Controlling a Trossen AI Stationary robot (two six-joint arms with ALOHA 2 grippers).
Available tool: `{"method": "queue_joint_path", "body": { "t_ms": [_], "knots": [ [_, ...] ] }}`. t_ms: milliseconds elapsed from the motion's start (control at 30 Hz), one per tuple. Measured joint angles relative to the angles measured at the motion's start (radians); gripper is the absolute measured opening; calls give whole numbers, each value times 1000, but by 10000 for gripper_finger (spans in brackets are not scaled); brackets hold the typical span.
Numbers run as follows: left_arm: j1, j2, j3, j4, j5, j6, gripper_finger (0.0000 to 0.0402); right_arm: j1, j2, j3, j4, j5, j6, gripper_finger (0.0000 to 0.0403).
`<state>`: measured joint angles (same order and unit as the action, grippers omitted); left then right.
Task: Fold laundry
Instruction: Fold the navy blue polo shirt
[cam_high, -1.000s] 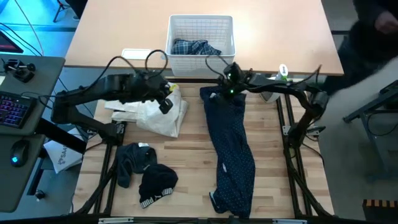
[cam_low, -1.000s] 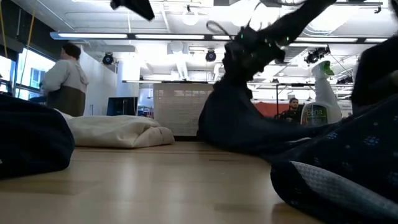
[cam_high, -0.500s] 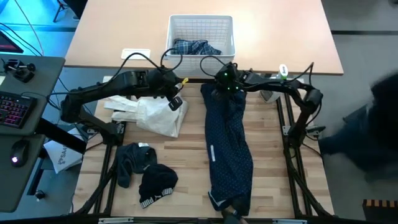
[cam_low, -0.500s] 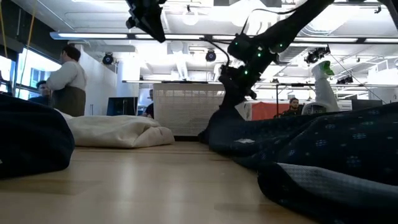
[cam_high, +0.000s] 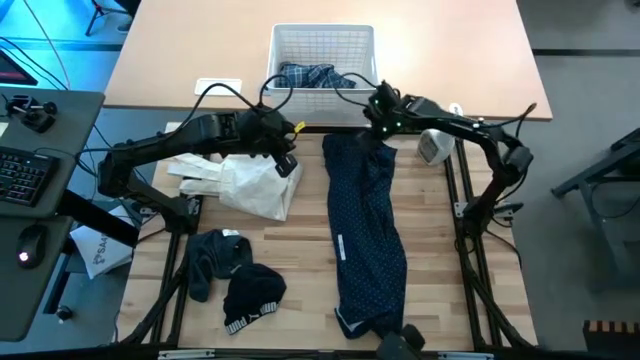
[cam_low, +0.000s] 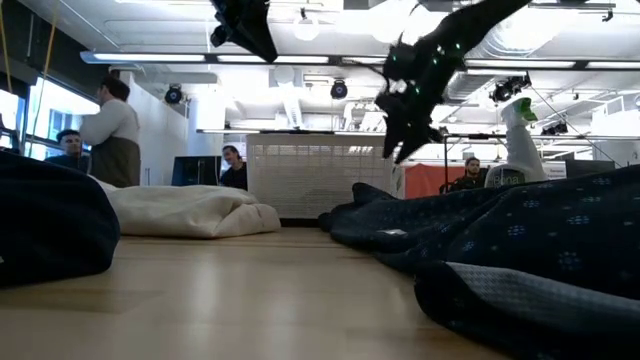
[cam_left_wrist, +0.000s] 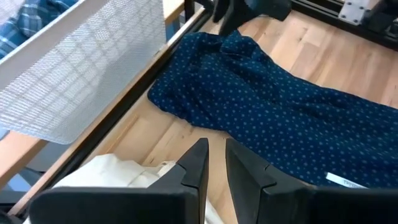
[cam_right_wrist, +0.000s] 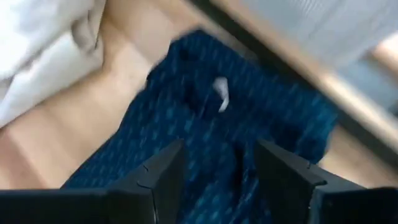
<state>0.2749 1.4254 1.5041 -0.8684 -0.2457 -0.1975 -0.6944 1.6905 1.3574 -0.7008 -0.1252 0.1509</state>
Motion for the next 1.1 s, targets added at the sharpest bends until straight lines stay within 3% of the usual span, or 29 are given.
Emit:
{"method": "queue_joint_path", "body": {
  "t_ms": [300, 467, 567, 733, 900, 1100],
  "knots": [
    [0, 0, 0, 2, 9, 25, 41, 6, 71, -293, 367, 1, 260, 150],
    [0, 0, 0, 1, 10, 33, 41, 8, 98, -343, 473, -3, 290, 65],
    [0, 0, 0, 1, 23, 35, 41, 2, 84, -298, 391, 29, 223, 11],
    [0, 0, 0, 1, 22, 61, 41, 2, 10, -145, 228, 254, 132, 8],
    [17, 0, 0, 2, 9, 91, 41, 7, -4, -77, 188, 291, 59, 6],
    [47, 0, 0, 2, 1, 106, 41, 8, 125, -80, 79, 372, 30, 4]
  ]
}}
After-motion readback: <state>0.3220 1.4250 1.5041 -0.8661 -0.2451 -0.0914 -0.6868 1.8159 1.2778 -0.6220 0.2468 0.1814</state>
